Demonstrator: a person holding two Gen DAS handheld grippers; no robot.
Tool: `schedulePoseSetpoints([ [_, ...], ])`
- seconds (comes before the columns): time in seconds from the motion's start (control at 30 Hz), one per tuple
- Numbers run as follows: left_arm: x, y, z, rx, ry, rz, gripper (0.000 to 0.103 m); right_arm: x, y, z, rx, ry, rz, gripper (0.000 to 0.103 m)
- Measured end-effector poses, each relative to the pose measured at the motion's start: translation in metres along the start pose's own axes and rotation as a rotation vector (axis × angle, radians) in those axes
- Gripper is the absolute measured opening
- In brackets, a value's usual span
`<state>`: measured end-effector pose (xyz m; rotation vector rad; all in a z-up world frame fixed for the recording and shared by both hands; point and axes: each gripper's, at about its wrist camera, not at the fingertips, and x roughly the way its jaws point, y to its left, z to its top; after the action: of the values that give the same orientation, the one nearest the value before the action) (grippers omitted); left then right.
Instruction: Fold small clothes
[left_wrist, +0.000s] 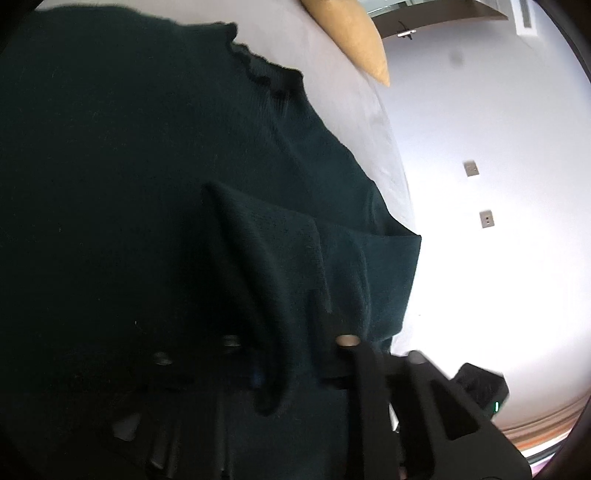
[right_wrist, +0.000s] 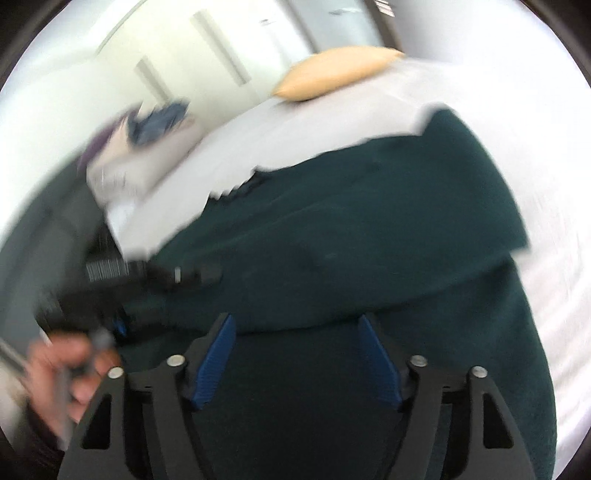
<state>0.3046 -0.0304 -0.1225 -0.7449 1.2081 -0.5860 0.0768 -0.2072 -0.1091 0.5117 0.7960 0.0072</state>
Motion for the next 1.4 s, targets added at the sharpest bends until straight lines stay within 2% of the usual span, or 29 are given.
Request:
schedulePoseSetpoints([
  [0.07,-0.009,-0.005,0.005,0.025,-0.041,0.006,0.007,0.0,-0.019,0.01,0.124,-0.003,0.059,0.076],
  [0.17,-0.045,-0.008,0.016,0.068,-0.126,0.019,0.007,-0.003,-0.043,0.022,0.293,-0.031,0.137,0.077],
  [0.23,-0.072,-0.011,0.023,0.078,-0.193,0.031,0.007,0.002,-0.052,0.026,0.38,-0.038,0.189,0.079],
  [0.37,-0.117,-0.009,0.027,0.094,-0.287,0.032,0.007,0.018,-0.056,0.028,0.518,-0.061,0.239,0.082],
  [0.57,-0.143,0.017,0.038,0.059,-0.312,0.057,0.007,0.035,-0.057,0.045,0.614,-0.1,0.277,0.083],
  [0.67,-0.146,0.036,0.047,0.047,-0.312,0.103,0.007,0.048,-0.067,0.06,0.672,-0.106,0.309,0.083],
  [0.87,-0.114,0.058,0.05,0.046,-0.263,0.14,0.007,0.056,-0.074,0.074,0.645,-0.101,0.324,0.085],
  [1.0,-0.09,0.069,0.046,0.031,-0.252,0.156,0.007,0.048,-0.091,0.066,0.671,-0.15,0.345,0.081],
  [1.13,-0.091,0.081,0.038,0.022,-0.279,0.148,0.007,0.047,-0.097,0.062,0.699,-0.173,0.379,0.078],
  [1.27,-0.098,0.081,0.033,0.037,-0.305,0.173,0.007,0.044,-0.076,0.058,0.607,-0.162,0.329,0.079],
  [1.4,-0.101,0.078,0.029,0.045,-0.325,0.189,0.007,0.043,-0.079,0.055,0.62,-0.16,0.323,0.08],
])
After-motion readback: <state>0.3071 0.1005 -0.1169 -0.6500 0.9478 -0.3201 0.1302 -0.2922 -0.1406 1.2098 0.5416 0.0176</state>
